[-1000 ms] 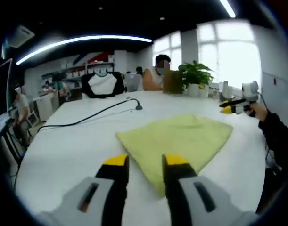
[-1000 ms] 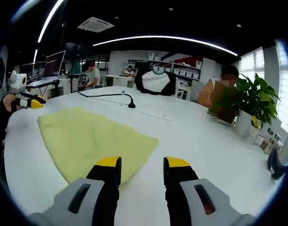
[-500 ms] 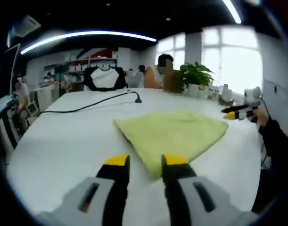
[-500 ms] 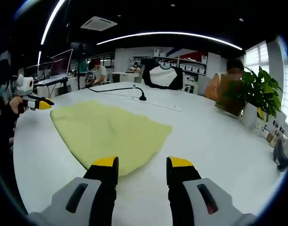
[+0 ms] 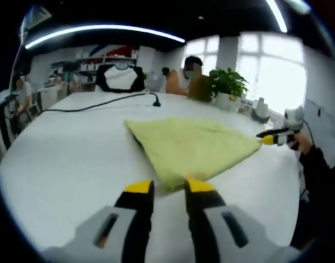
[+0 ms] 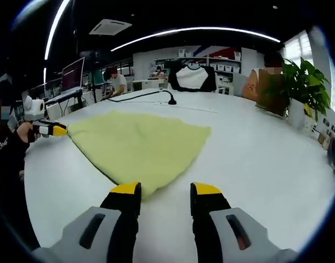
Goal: Fold the garment on the visible template until the final outline fits inside the template.
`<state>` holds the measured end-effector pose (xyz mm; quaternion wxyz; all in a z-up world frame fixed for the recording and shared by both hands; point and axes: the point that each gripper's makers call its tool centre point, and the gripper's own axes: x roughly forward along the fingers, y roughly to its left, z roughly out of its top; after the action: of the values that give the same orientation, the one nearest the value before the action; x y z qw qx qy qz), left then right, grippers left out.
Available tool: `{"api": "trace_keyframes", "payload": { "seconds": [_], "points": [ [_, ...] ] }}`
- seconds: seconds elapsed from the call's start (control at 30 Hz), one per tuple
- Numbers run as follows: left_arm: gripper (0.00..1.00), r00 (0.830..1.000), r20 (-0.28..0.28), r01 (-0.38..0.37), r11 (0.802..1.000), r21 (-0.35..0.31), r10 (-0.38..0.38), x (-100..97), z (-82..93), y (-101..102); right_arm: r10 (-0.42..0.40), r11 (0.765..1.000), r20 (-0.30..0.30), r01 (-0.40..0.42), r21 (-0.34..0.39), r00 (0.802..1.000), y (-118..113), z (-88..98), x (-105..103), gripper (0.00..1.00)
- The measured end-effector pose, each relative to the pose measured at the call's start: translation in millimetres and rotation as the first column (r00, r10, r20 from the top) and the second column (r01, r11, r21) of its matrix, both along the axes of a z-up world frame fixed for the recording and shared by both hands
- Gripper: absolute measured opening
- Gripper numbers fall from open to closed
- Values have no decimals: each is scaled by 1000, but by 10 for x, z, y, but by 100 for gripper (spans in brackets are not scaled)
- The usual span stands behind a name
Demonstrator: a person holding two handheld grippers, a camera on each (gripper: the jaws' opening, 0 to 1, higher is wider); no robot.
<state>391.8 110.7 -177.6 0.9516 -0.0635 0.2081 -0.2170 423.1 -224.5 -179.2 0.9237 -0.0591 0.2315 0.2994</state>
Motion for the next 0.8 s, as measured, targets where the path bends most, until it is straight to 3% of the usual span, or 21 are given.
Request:
{"api": "trace_keyframes", "payload": {
  "seconds": [0.07, 0.2, 0.47, 0.63, 0.8],
  "points": [
    [19, 1000, 15, 1, 999, 32, -1, 2, -15, -7, 16, 1000, -6, -16, 25, 1000, 55, 10, -34, 31],
    [15, 1000, 4, 2, 1000, 8, -2, -7, -18, -37, 27, 999, -23, -26, 36, 999, 101, -2, -56, 29],
    [10, 1000, 7, -5, 1000, 29, 5, -22, -50, -19, 61, 996, -71, -55, 72, 996, 254, -49, -129, 23],
    [8, 1000, 21, 0, 1000, 20, 0, -15, -19, 1, 61, 994, -61, -55, 98, 996, 263, -12, -116, 19],
    [4, 999, 35, 4, 1000, 31, -6, -10, -8, 49, 50, 989, -36, -44, 140, 998, 215, 53, -80, 6]
  ]
}}
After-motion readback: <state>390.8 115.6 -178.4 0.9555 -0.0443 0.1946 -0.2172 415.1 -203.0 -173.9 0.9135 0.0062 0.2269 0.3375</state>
